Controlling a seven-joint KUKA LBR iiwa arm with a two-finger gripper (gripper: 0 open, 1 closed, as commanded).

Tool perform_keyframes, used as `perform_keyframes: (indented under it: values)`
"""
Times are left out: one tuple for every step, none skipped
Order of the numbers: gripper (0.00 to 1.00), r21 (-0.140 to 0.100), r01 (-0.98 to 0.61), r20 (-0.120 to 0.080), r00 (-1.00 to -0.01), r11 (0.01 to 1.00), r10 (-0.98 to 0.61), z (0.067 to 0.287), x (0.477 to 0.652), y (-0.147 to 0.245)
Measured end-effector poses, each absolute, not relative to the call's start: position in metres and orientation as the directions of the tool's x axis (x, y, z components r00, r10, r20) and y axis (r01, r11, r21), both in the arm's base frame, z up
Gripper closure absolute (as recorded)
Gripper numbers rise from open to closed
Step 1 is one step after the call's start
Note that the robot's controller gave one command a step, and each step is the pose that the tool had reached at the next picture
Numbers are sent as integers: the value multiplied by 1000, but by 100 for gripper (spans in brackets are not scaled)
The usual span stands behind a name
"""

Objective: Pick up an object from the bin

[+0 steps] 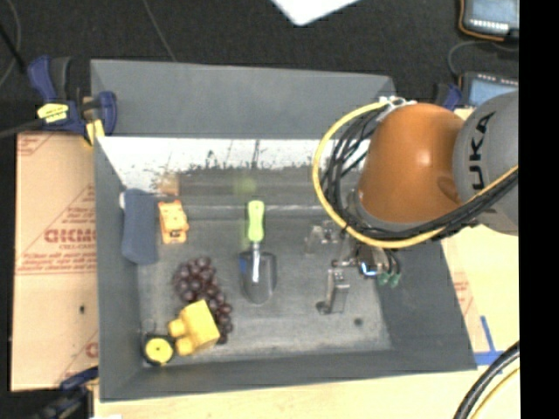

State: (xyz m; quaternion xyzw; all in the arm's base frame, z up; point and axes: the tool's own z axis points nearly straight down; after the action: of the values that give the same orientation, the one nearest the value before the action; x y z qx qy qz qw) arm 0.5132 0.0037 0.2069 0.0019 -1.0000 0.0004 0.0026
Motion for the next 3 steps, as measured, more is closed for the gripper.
perform_keyframes:
  values:
    - [0, -1, -4, -1, -1000, 1000, -4, 211, 514, 4]
    - [0, -2, -46, -10, -999, 999, -46, 173, 537, 35]
    - [0, -1, -67, 2, -998, 998, -67, 147, 534, 95]
